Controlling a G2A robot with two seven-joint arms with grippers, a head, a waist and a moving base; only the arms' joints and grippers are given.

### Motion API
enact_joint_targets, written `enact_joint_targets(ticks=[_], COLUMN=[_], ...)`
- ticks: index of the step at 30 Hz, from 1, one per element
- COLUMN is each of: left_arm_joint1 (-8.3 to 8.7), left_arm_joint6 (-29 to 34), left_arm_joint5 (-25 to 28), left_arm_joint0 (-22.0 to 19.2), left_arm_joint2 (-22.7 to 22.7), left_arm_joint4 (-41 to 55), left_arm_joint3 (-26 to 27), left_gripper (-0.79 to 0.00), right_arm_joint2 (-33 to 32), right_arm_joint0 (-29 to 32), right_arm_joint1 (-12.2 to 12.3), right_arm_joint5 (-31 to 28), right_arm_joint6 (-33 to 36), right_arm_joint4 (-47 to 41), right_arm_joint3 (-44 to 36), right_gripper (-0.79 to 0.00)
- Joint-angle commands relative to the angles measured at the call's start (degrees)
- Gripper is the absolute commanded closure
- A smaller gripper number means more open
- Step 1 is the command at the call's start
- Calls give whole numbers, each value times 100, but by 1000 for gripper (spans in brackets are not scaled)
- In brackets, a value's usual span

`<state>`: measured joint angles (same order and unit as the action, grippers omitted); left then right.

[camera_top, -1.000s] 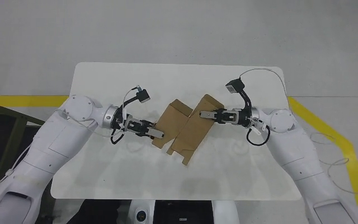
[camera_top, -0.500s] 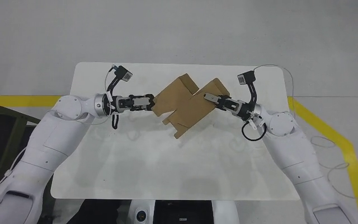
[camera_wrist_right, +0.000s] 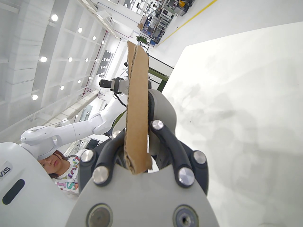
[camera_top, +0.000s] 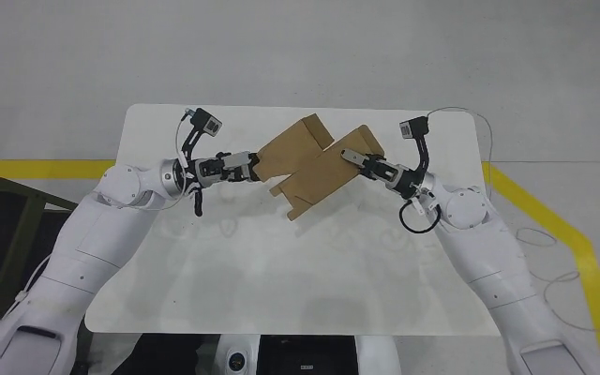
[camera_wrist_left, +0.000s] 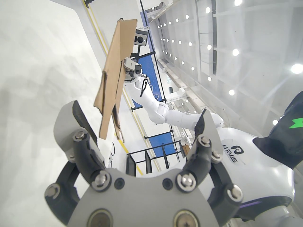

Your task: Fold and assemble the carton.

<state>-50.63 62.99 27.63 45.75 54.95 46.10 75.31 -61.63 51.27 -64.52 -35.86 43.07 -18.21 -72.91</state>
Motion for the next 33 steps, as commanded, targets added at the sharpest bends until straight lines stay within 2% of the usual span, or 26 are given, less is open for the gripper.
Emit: enact_joint_targets(ticks=[1, 16, 33], left_arm_joint1=[-8, -61, -265], left_arm_joint6=[73, 336, -147], left_arm_joint5=[-119, -548, -367], left_arm_joint0=[40, 171, 113], left_arm_joint2=[56, 429, 260], left_arm_joint4=[148, 414, -423], left_arm_joint3=[19, 217, 86], left_gripper=[-785, -785, -785], right_arm_joint2=[-5, 11, 99], right_arm_joint0=[8, 25, -67], right_arm_joint1=[-7, -62, -136], right_arm_joint5=[-10, -52, -61], right_arm_joint6=[-53, -161, 7], right_arm_joint4=[66, 215, 175], right_arm_joint3=[18, 70, 125], right_gripper=[0, 0, 0])
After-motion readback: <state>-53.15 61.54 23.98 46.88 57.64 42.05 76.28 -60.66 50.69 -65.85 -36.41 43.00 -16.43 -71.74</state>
